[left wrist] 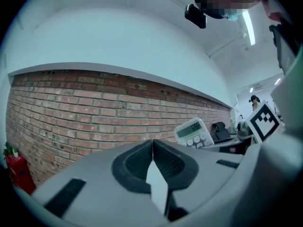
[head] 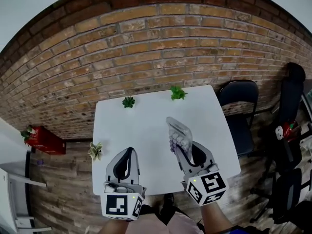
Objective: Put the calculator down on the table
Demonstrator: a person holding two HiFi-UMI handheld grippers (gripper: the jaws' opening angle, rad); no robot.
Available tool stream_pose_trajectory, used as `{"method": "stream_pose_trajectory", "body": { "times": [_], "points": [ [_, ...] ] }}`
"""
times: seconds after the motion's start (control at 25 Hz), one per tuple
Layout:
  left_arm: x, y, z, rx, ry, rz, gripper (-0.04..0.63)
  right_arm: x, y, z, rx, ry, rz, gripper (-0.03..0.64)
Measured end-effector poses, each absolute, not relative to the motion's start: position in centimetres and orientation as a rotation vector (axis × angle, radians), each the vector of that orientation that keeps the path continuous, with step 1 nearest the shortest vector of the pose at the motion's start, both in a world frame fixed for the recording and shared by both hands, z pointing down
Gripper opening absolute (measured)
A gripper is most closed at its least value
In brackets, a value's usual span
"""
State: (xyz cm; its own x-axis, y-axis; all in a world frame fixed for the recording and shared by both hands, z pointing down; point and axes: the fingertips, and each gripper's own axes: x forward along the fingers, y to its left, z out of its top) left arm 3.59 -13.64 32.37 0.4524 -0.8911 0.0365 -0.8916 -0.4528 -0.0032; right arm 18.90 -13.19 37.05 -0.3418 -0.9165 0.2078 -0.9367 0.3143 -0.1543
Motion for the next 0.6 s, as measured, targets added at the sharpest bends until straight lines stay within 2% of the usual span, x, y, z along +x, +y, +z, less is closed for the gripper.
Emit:
{"method": "stream_pose_trajectory", "body": {
  "times": [0.6],
  "points": [
    [-1.1,-18.8,30.9,2.562,-1.829,-0.043,0.013,14.4,-20.3,36.3,1.548,-2.537,0.31,0.135]
  ]
}}
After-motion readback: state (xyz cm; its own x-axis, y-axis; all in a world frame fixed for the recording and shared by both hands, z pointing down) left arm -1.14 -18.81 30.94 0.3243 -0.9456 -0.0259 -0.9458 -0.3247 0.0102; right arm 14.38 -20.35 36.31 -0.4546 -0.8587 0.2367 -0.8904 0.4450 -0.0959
